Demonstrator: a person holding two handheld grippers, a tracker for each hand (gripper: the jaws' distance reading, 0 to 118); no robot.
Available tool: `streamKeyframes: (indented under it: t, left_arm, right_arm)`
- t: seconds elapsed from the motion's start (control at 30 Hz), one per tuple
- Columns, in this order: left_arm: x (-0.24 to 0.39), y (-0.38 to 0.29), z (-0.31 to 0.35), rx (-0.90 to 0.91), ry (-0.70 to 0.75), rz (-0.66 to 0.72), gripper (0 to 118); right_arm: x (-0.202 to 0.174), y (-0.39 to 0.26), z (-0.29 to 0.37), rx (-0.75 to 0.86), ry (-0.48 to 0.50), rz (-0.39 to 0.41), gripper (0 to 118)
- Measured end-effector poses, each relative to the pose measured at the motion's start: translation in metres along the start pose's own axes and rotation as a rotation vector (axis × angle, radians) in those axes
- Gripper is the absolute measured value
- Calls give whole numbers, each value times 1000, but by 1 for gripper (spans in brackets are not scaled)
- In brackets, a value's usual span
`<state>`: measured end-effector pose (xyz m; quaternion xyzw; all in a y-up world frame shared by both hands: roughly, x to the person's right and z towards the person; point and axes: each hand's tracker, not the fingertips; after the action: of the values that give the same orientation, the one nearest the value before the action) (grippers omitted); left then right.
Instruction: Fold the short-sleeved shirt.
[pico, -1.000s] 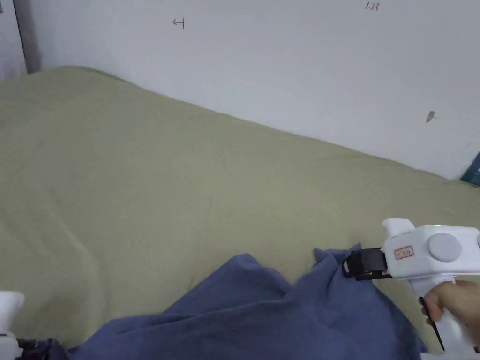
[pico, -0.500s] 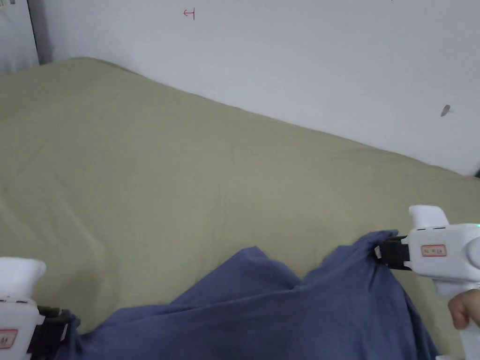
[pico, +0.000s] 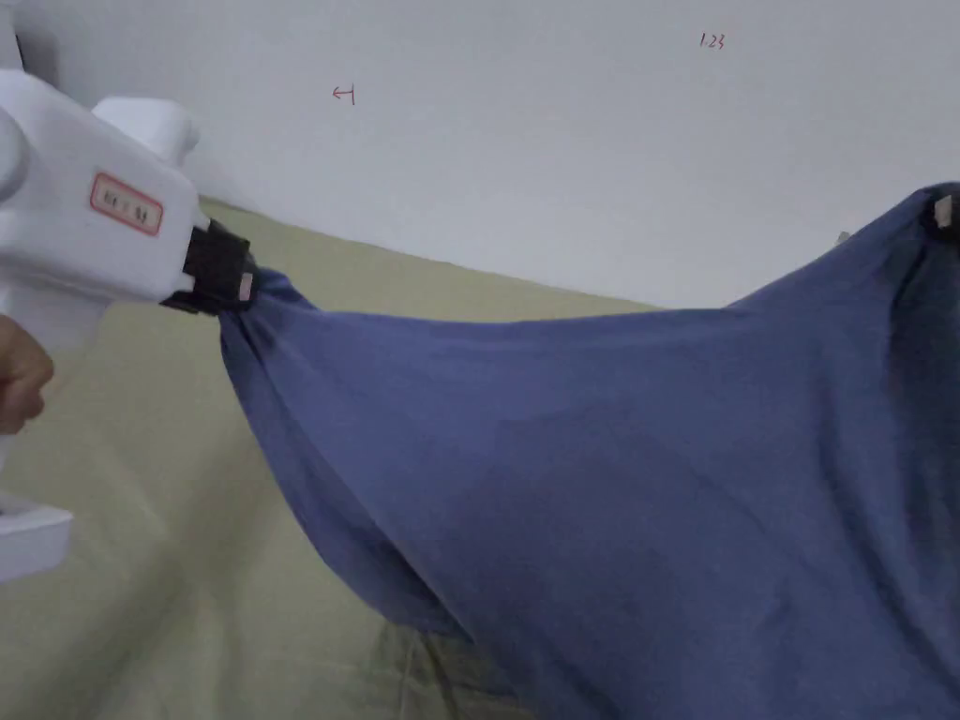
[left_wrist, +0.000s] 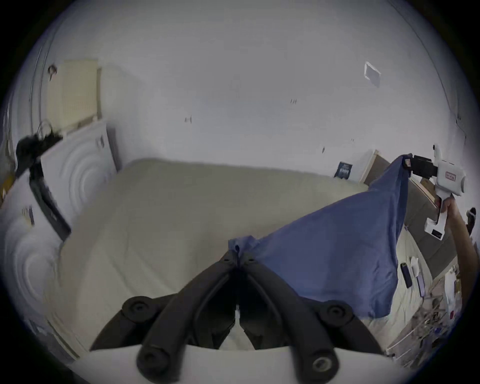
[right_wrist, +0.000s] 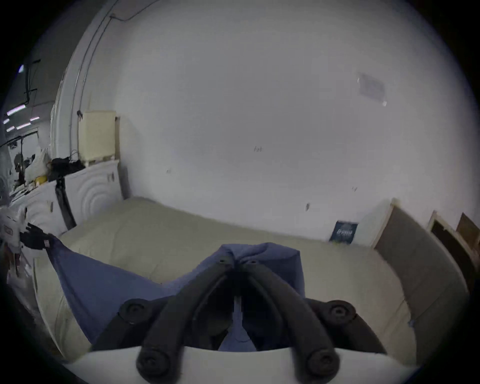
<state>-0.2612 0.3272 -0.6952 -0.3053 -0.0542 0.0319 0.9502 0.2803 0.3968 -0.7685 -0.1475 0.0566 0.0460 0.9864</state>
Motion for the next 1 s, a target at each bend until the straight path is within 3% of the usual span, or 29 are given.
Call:
streamKeyframes:
  t: [0.23,0.6,0.8,1.0]
  left_arm:
    - [3,114,-8,162,114,-98,0]
    - [20,224,-23,312,190,-177,0]
    - [23,234,-16,361,236,-185,0]
    - [14,209,-14,322,213,-202,0]
  right_arm:
    - [33,79,4,131,-133,7,6]
    - [24,158,10,308,-268,8,6]
    - [16,180,19,366,-257,-9,6]
    - [8,164,29,315,-228,57,6]
